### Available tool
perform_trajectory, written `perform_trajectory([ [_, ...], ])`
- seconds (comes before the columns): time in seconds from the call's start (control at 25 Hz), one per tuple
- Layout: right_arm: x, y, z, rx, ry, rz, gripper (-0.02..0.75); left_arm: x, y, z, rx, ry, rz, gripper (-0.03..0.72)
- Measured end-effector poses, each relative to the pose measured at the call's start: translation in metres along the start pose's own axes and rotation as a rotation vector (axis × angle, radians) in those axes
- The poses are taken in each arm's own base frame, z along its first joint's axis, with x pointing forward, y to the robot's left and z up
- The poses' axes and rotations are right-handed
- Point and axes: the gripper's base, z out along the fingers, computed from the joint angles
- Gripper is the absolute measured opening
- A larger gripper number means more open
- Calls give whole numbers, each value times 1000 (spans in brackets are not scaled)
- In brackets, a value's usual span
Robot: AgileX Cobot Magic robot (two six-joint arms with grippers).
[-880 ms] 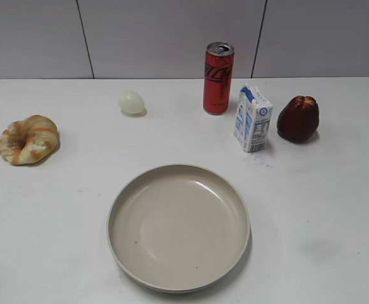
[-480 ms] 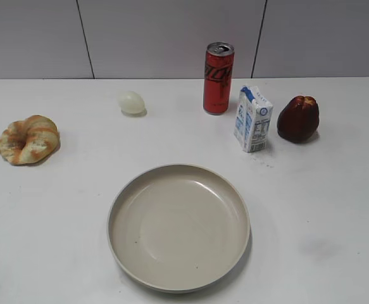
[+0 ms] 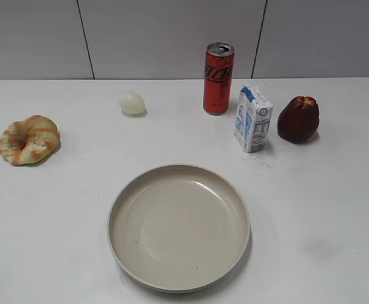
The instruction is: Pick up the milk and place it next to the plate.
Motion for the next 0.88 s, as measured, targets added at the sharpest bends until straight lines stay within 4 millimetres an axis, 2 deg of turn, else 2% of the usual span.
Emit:
perform_trajectory([
  [0.08,-11,0,11,1,-81,1,552,0,0,0,0,0,0,237],
  [0.24,-28,-1,47,5,-89,-10,529,0,0,0,0,0,0,237],
  [0.52,-60,6,136,-41,172,-53,522,0,0,0,0,0,0,237],
  [0.68,-78,32,194,-133,306,-105,522,0,0,0,0,0,0,238],
  [0.88,-86,73,259,-226,478,-161,531,0,0,0,0,0,0,238],
])
